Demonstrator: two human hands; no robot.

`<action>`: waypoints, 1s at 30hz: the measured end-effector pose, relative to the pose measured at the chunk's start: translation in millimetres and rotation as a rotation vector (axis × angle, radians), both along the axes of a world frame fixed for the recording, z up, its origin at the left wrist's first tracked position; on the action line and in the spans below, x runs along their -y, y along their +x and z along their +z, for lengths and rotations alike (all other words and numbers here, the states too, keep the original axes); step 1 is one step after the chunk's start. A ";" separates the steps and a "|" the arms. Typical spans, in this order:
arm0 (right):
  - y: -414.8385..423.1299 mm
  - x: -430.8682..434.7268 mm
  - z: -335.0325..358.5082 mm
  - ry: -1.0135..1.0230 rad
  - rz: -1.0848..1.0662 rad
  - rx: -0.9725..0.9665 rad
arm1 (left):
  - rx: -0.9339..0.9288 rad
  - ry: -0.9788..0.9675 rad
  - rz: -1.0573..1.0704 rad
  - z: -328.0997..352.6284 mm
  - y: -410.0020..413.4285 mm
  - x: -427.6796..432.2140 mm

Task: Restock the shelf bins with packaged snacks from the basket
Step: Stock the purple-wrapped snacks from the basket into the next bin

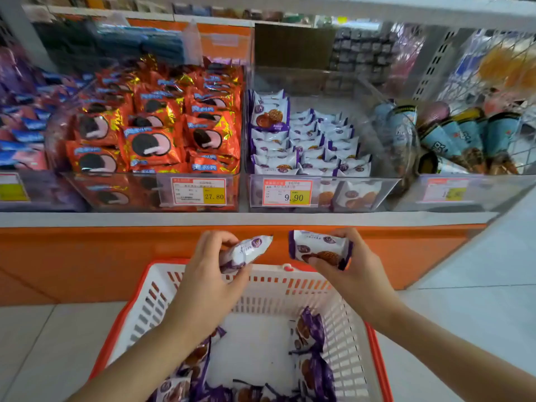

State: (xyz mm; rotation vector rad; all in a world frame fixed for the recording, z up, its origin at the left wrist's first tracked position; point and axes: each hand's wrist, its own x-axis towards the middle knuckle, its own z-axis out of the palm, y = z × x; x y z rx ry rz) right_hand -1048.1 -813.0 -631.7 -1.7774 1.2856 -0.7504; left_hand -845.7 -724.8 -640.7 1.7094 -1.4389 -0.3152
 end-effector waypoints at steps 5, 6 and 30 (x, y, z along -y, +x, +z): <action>7.8 8.4 42.2 -0.288 -0.027 0.058 | 0.245 -0.286 -0.121 50.9 16.8 18.7; 11.0 10.6 47.8 -0.317 -0.055 0.086 | 0.343 -0.353 -0.141 59.5 21.3 25.5; 132.3 171.4 96.5 -0.302 -0.055 -0.025 | 0.634 -0.488 -0.390 58.6 76.8 122.6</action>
